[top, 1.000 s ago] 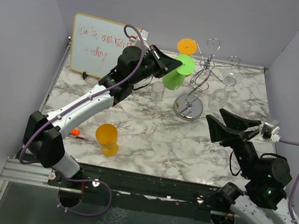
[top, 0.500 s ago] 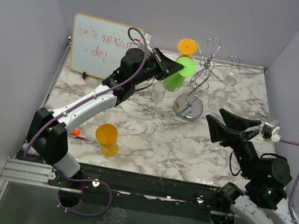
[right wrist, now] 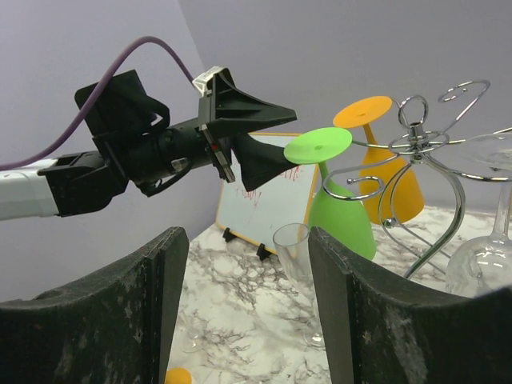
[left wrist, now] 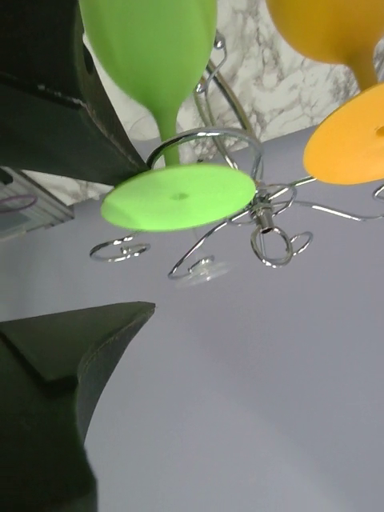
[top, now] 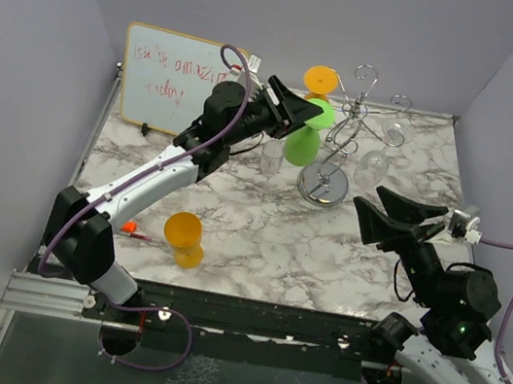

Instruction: Place the wine glass upside down on the wine glass rack

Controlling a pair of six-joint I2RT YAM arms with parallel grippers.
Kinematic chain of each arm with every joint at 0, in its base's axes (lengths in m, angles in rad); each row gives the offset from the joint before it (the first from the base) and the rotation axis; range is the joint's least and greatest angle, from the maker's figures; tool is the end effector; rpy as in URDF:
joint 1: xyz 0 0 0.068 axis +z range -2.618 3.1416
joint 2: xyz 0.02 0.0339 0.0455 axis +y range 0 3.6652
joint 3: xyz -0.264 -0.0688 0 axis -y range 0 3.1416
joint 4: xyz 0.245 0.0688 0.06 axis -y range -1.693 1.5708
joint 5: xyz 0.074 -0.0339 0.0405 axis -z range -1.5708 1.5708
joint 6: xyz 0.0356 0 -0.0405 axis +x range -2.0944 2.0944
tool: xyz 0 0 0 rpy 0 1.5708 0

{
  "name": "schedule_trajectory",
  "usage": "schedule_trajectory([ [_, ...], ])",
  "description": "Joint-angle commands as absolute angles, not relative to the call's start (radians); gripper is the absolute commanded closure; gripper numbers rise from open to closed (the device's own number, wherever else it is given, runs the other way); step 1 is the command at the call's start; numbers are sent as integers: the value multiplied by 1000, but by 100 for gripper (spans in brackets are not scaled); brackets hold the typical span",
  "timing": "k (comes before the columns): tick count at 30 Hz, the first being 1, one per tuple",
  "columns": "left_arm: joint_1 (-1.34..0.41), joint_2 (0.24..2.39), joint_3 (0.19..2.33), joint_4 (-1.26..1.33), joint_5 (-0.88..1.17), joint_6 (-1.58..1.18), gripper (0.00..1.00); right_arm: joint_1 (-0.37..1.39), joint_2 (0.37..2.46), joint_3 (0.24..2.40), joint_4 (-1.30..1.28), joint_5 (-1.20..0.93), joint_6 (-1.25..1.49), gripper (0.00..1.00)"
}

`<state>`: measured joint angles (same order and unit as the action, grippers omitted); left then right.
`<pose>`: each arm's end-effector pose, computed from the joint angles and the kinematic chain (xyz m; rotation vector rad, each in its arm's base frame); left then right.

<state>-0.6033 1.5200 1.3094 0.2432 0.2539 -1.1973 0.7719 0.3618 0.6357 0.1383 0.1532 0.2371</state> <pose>0.2972 -0.2157 0.3882 -0.2943 1.7576 -1.5703 0.0703 0.0608 0.3747 -0.1802 1.1871 0.8010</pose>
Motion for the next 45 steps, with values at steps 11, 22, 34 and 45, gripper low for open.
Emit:
schedule_trajectory([
  [11, -602, 1392, 1215, 43, 309, -1074, 12, 772, 396, 678, 95, 170, 277, 32],
  [22, -600, 1274, 1220, -204, 201, -672, 35, 772, 369, 654, 108, 196, 285, 34],
  [34, -601, 1349, 1264, -210, 250, -274, 37, 772, 359, 637, 99, 209, 305, 34],
  [45, -601, 1457, 1319, -189, 242, -218, 41, 772, 344, 631, 84, 224, 308, 34],
])
